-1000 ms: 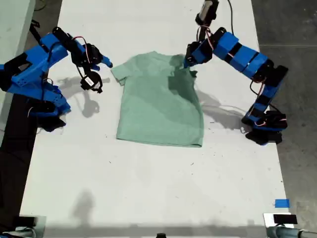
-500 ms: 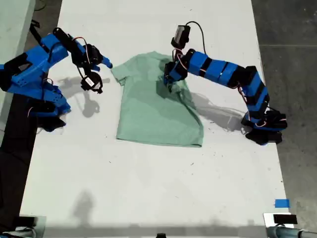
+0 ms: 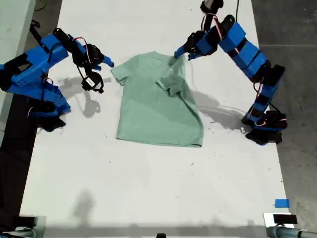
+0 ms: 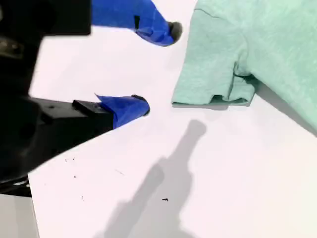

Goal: Fold t-shirt

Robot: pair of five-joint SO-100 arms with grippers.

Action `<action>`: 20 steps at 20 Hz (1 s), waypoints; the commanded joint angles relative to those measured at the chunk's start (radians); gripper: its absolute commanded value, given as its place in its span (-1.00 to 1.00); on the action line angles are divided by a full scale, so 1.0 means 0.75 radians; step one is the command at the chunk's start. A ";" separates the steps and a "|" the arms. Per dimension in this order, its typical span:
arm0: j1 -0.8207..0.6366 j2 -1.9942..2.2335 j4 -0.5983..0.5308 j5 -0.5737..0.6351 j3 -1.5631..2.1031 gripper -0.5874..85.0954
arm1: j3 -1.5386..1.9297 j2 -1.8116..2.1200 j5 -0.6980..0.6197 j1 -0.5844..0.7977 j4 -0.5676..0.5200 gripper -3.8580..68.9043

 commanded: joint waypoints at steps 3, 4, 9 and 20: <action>0.002 -0.196 -0.055 -0.014 -0.092 -0.40 | 0.297 0.301 0.035 -0.037 -0.051 -0.30; -0.004 -0.278 -0.059 -0.008 -0.133 -0.41 | 0.370 0.340 0.047 -0.051 -0.074 -0.31; -0.065 -0.603 -0.110 0.018 -0.319 -0.37 | 0.650 0.528 0.098 -0.100 -0.153 -0.32; -0.176 -1.309 0.094 0.035 -0.939 -0.57 | 1.174 1.031 0.194 -0.123 -0.252 -0.36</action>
